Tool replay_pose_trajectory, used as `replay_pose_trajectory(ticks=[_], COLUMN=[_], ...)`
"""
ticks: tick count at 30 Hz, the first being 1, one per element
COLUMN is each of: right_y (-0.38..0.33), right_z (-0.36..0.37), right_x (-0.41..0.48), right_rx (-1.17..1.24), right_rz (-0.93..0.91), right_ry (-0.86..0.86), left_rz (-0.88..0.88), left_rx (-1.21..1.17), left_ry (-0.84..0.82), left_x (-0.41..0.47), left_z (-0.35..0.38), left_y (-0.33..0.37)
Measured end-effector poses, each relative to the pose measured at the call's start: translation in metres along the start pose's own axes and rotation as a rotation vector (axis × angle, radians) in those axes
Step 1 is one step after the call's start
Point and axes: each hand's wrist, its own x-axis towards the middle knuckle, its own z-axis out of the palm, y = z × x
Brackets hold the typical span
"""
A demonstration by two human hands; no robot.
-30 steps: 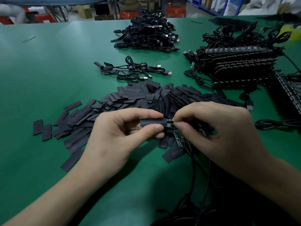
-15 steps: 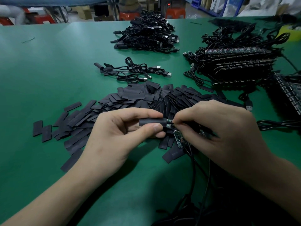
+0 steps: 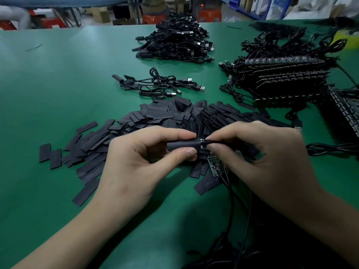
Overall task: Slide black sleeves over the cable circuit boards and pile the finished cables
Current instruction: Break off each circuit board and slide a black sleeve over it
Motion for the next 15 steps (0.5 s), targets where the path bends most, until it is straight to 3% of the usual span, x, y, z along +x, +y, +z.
replay_pose_trajectory(ticks=[15], right_y=[0.0018], right_z=[0.0037], right_x=[-0.0033], right_rx=[-0.070], right_rz=[-0.101], right_ry=[0.022], left_rz=[0.136], left_rx=[0.256], left_ry=[0.015], left_x=[-0.0012], left_z=[-0.0004], left_y=[0.0002])
